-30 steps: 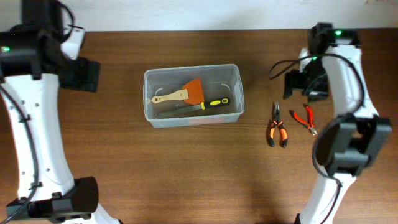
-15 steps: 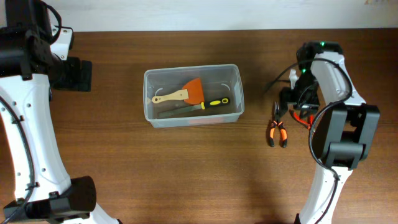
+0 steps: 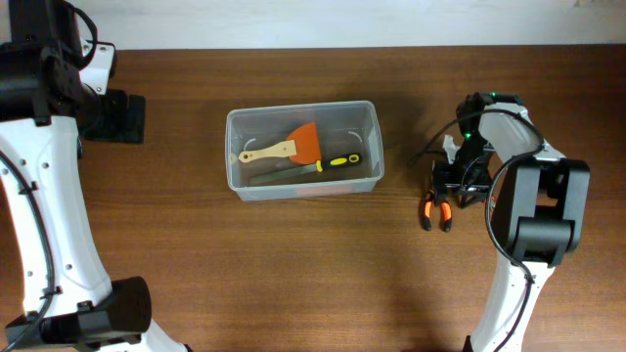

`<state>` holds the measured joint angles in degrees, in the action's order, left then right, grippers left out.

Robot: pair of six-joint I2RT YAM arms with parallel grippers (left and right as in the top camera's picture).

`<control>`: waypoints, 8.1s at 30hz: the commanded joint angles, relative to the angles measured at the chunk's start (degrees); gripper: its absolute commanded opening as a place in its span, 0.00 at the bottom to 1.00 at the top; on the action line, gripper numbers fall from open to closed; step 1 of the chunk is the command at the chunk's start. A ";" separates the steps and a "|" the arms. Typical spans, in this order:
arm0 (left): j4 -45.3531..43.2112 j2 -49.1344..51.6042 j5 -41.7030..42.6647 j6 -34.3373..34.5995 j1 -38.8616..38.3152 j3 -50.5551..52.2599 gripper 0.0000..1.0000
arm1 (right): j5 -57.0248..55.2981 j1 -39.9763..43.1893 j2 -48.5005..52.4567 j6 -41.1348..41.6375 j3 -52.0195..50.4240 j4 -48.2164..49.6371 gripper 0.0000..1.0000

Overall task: Pack container
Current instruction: 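Grasp the orange-black needle-nose pliers with the right gripper and lift, then carry the pliers over the container and lower them inside, then open the right gripper and raise it out of the container, then move the right gripper to the small red pliers and grasp them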

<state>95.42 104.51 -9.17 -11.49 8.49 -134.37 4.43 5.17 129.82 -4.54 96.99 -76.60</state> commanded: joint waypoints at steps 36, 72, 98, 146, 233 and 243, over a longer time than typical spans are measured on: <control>0.24 -0.04 0.59 0.74 0.31 0.11 0.99 | -1.01 -1.14 -0.33 5.22 -13.42 12.94 0.04; 0.24 -0.04 0.59 0.74 0.31 0.11 0.99 | -0.37 -32.30 -23.04 -15.23 13.31 16.41 0.04; 0.24 -0.04 0.59 0.74 0.31 0.11 0.99 | 16.65 -32.54 -11.21 -62.36 13.27 23.96 0.04; 0.24 -0.04 0.59 0.74 0.31 0.11 0.99 | -11.72 -30.25 -2.73 -61.83 13.16 28.79 0.04; 0.24 -0.04 0.59 0.74 0.31 0.11 0.99 | 0.94 10.62 -8.35 -13.16 3.39 4.28 0.71; 0.24 -0.04 0.59 0.74 0.31 0.11 0.99 | -7.89 10.51 -4.98 -16.46 3.39 9.92 0.75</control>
<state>95.59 104.51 -9.15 -11.46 8.51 -134.37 0.75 15.73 124.81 -18.70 100.16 -67.13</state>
